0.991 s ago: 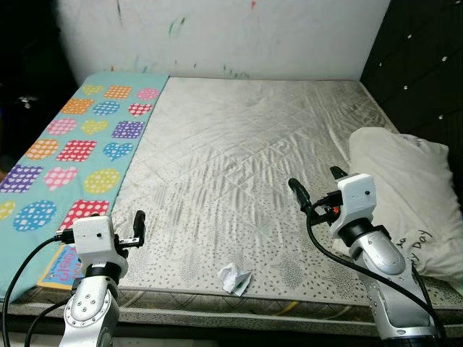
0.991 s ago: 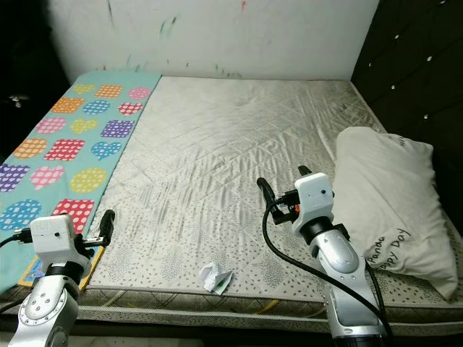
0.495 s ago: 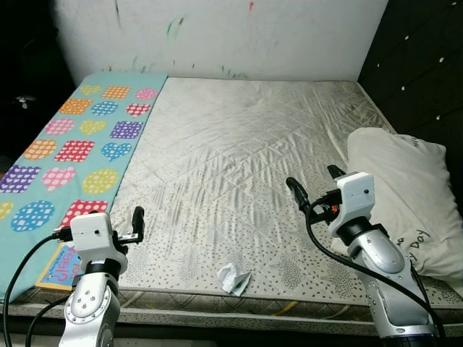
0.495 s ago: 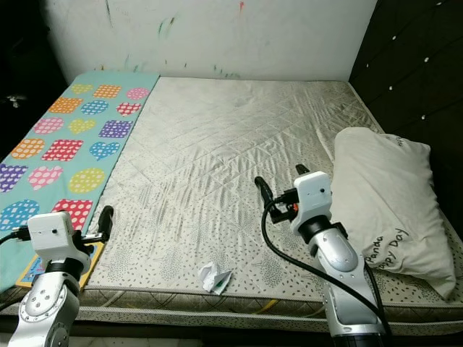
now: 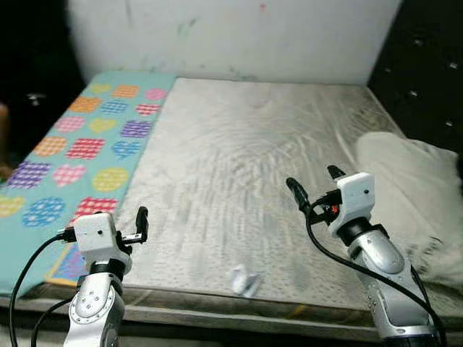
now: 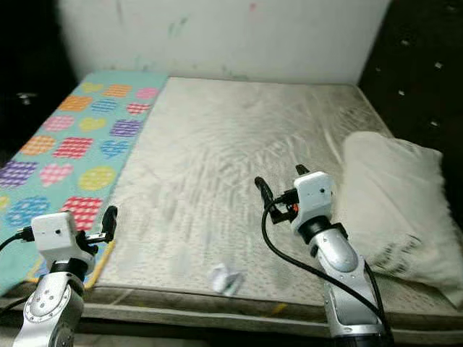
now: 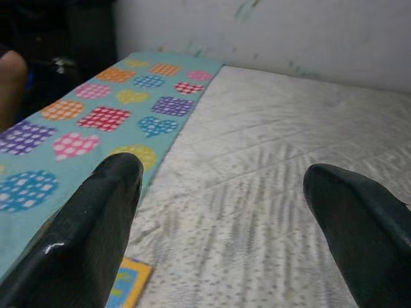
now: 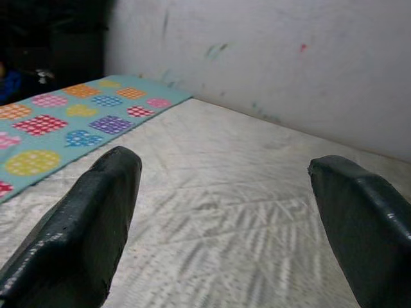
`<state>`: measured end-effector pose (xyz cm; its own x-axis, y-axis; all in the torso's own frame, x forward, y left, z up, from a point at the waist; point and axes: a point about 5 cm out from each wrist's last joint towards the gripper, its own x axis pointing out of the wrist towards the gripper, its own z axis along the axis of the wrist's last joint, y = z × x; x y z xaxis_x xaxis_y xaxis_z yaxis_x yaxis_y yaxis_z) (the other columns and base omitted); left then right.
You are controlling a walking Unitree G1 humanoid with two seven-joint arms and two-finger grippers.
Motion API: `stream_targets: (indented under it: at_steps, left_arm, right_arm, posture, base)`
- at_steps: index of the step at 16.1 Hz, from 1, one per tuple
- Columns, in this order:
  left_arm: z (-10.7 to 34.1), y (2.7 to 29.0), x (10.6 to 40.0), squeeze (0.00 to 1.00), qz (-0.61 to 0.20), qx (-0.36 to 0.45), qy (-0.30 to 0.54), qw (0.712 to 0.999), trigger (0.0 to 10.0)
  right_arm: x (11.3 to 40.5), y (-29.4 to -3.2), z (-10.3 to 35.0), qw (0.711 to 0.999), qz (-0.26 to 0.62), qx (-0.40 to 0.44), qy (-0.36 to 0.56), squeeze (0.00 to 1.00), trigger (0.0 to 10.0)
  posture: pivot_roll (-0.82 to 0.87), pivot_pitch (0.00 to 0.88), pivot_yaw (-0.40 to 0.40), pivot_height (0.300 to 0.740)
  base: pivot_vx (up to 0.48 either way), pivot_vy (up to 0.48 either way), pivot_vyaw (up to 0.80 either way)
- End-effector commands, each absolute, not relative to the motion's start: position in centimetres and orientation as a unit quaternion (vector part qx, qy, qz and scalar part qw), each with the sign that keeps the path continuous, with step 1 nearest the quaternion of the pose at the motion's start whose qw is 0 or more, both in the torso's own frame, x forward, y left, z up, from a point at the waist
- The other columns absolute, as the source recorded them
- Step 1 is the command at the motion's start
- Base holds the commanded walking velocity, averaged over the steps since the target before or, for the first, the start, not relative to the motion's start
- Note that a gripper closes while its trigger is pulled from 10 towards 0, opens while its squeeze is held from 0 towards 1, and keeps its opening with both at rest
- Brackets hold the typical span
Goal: Clean up the room
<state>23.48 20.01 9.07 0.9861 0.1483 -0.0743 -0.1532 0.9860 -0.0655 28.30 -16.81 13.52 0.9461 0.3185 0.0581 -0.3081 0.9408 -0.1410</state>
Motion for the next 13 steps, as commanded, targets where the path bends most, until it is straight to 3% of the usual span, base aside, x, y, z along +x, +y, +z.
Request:
stream_targets:
  at_steps: [1, 10, 13]
  left_arm:
    - [8.88, 20.36, 23.61, 0.00, 0.082, -0.033, 0.043, 0.995, 10.0]
    - [9.07, 20.23, 23.85, 0.00, 0.082, -0.032, 0.039, 0.995, 10.0]
    - [8.97, 20.13, 23.78, 0.00, 0.083, -0.043, 0.042, 0.995, 10.0]
  right_arm:
    - [28.50, -16.79, 13.72, 0.984, 0.159, -0.066, -0.044, 0.00, 10.0]
    - [28.70, -16.70, 13.91, 0.984, 0.158, -0.068, -0.048, 0.00, 10.0]
    - [28.64, -16.65, 13.89, 0.984, 0.160, -0.067, -0.048, 0.00, 10.0]
  posture:
    - [-0.18, 0.010, -0.014, 0.740]
    - [-0.18, 0.020, -0.015, 0.740]
    - [-0.18, 0.018, -0.015, 0.740]
  base:
    - [0.000, 0.480, 0.00]
    - [0.000, 0.033, 0.00]
    - [0.000, 0.455, 0.00]
